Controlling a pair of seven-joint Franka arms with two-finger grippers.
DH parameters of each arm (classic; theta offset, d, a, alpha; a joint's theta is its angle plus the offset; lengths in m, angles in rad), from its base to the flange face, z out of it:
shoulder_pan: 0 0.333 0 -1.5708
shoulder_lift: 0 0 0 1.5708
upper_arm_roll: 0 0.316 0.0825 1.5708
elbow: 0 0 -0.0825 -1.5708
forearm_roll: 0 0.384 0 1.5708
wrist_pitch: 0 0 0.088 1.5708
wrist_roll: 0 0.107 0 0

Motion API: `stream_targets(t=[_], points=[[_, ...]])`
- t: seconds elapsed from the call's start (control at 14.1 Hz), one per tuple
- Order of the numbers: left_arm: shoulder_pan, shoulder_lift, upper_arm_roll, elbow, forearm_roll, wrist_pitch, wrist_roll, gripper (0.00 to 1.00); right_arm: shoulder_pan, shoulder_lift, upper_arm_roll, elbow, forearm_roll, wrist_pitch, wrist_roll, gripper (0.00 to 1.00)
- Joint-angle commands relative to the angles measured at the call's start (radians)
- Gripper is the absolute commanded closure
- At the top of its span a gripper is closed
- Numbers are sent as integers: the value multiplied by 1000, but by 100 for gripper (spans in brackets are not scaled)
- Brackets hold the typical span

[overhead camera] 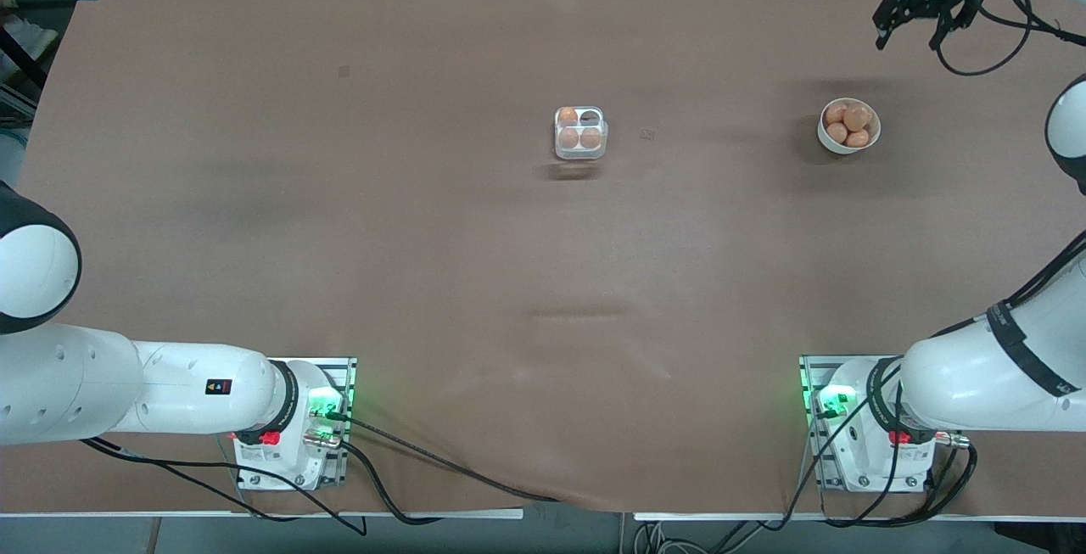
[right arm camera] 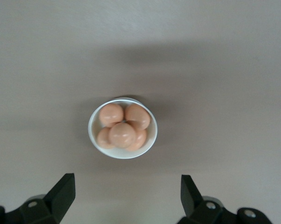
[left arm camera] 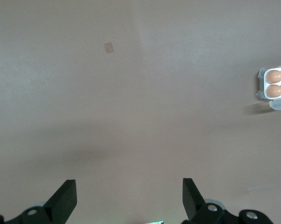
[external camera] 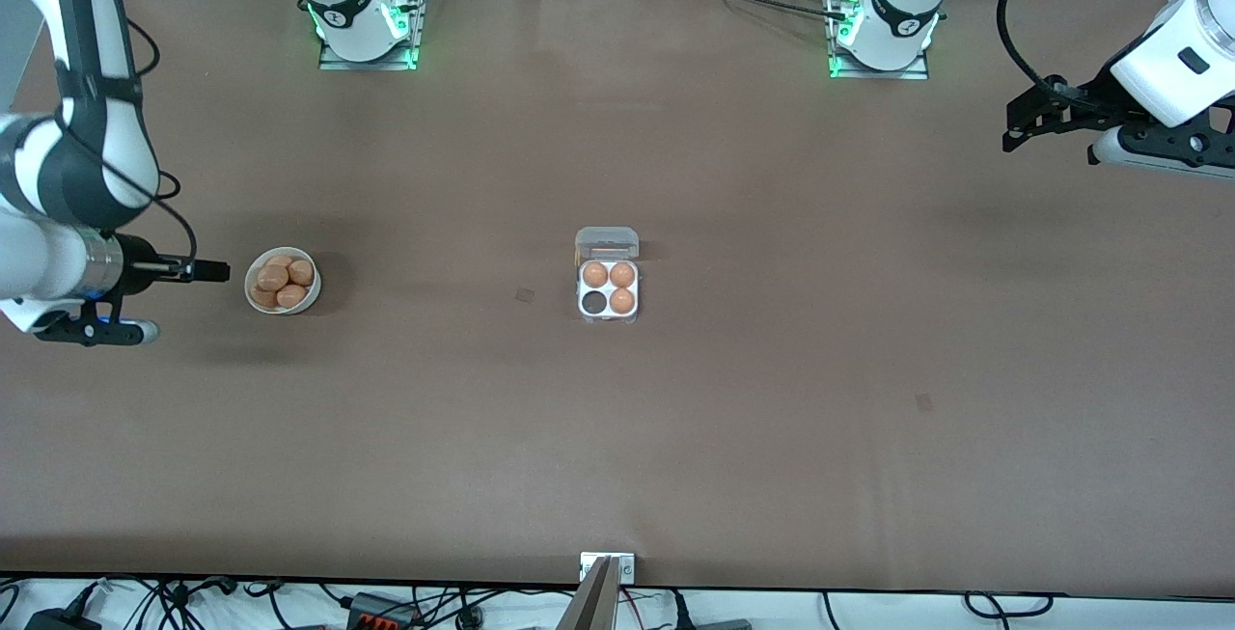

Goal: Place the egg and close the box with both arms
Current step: 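Lower the right gripper over the white bowl of brown eggs, then grasp one brown egg from the bowl with the right gripper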

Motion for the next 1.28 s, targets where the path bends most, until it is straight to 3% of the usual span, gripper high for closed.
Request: stream_targets(t=[0.0, 0.36, 0.57, 0.92, 1.21], points=[[3, 22, -3, 41, 13, -23, 1, 0, -22, 39, 9, -13, -1, 8, -6, 0], [3, 22, 3, 41, 13, -27, 3, 0, -8, 94, 17, -44, 11, 14, 6, 0], [2, 20, 3, 41, 13, -26, 3, 0, -16, 134, 17, -44, 77, 38, 5, 0], [5, 22, 5, 41, 13, -26, 12, 0, -16, 163, 17, -42, 82, 45, 5, 0], [5, 22, 5, 41, 13, -26, 12, 0, -19, 179, 17, -41, 84, 45, 5, 8]])
